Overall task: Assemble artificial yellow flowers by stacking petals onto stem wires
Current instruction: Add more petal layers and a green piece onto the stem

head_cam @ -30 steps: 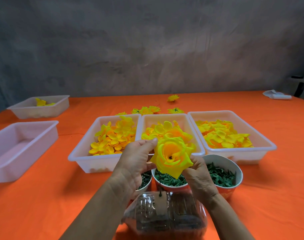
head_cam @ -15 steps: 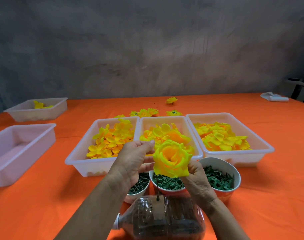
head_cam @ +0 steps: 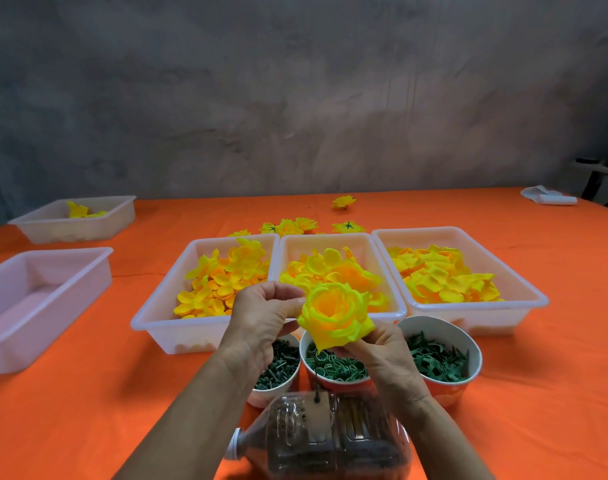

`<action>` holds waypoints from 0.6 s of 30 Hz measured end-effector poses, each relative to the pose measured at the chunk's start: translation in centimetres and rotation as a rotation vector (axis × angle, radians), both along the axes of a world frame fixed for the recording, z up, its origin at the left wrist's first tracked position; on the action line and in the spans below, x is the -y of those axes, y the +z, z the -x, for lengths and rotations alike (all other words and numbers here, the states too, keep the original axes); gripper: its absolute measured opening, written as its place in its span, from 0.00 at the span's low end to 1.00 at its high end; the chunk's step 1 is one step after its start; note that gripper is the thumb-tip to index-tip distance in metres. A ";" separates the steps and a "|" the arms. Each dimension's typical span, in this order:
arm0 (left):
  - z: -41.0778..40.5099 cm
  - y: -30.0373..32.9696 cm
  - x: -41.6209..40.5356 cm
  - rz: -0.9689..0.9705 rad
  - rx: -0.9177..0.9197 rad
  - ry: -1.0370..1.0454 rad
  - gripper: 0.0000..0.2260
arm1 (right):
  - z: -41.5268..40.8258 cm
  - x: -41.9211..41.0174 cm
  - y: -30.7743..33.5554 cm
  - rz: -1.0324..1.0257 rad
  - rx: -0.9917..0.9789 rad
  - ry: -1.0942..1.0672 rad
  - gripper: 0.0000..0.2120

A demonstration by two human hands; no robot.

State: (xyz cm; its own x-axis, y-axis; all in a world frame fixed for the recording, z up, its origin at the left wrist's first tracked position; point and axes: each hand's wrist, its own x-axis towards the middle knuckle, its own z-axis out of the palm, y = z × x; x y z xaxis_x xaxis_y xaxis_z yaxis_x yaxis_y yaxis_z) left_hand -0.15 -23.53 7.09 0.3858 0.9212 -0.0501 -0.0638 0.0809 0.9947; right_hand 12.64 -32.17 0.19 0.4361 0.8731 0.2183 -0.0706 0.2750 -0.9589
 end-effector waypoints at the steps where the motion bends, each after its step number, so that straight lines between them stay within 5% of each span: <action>1: 0.0 0.0 0.1 -0.016 0.012 -0.002 0.07 | 0.0 0.0 0.1 0.004 0.016 -0.004 0.03; 7: 0.0 -0.5 -0.1 -0.256 -0.044 0.083 0.08 | 0.2 0.1 0.2 -0.050 0.043 0.016 0.06; 12: -0.5 -0.1 0.3 0.003 0.165 0.045 0.04 | 0.2 -0.3 0.2 -0.112 -0.023 -0.074 0.09; 18: -0.2 -0.4 1.3 0.135 0.000 -0.108 0.07 | 0.2 -0.4 0.3 -0.154 -0.081 -0.158 0.07</action>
